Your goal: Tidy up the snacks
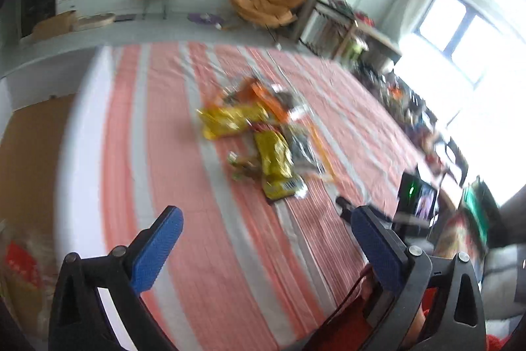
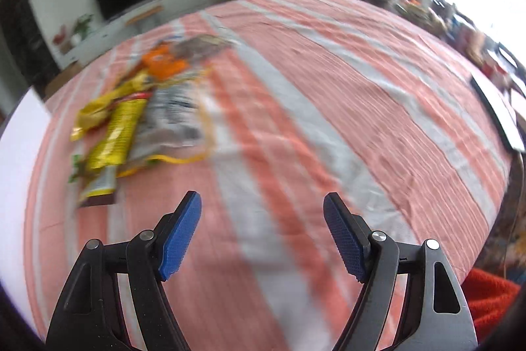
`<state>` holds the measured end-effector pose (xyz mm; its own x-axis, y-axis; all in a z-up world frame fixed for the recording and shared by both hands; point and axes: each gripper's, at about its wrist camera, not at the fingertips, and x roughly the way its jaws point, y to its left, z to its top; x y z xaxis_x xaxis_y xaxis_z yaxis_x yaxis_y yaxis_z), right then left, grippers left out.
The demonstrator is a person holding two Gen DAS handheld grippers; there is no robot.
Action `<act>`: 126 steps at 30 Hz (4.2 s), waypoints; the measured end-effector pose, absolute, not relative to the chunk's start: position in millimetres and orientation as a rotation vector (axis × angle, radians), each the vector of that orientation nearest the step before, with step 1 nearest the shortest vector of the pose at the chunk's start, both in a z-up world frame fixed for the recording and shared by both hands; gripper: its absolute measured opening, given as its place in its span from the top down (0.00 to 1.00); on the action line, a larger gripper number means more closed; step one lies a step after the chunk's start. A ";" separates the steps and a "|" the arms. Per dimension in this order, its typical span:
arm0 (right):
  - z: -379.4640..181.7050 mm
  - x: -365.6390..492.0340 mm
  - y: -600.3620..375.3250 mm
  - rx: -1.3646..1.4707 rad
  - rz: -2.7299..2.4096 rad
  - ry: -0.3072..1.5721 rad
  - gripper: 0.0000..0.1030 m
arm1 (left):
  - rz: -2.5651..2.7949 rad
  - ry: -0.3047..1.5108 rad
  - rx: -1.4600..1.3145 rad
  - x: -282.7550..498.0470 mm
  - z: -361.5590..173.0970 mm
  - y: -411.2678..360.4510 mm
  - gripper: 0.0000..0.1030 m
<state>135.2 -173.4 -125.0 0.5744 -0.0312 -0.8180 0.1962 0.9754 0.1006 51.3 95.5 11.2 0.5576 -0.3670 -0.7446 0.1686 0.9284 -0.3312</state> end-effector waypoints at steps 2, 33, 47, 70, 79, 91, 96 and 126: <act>-128.0 132.0 -193.4 0.238 -0.144 0.923 0.22 | -0.297 0.976 -0.190 62.6 -8.6 71.8 0.02; -117.7 108.0 -159.1 0.084 -0.177 0.950 0.14 | -0.033 0.970 0.011 104.9 -123.7 66.7 0.00; -117.9 108.5 -159.0 0.084 -0.176 0.951 0.14 | -0.033 0.970 0.011 105.3 -123.6 66.4 0.00; -107.5 115.9 -184.7 0.140 -0.027 1.045 0.14 | -0.033 0.970 0.010 105.7 -124.0 66.2 0.00; -116.2 152.2 -208.6 0.081 -0.168 1.003 0.14 | -0.033 0.970 0.011 106.0 -124.2 66.0 0.00; -126.7 214.4 -245.2 0.117 -0.268 0.951 0.05 | -0.072 0.981 0.030 122.5 -116.7 70.8 0.00; -128.4 216.1 -244.7 0.118 -0.268 0.952 0.05 | -0.036 0.973 0.010 142.5 -116.1 84.7 0.00; -128.4 216.9 -244.6 0.118 -0.269 0.953 0.05 | 0.027 0.968 -0.021 180.7 -119.2 102.6 0.00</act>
<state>216.9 -244.6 -128.4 0.5487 -0.1748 -0.8175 0.2782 0.9603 -0.0186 180.7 102.6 -119.2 0.5665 0.0137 -0.8239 -0.0323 0.9995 -0.0056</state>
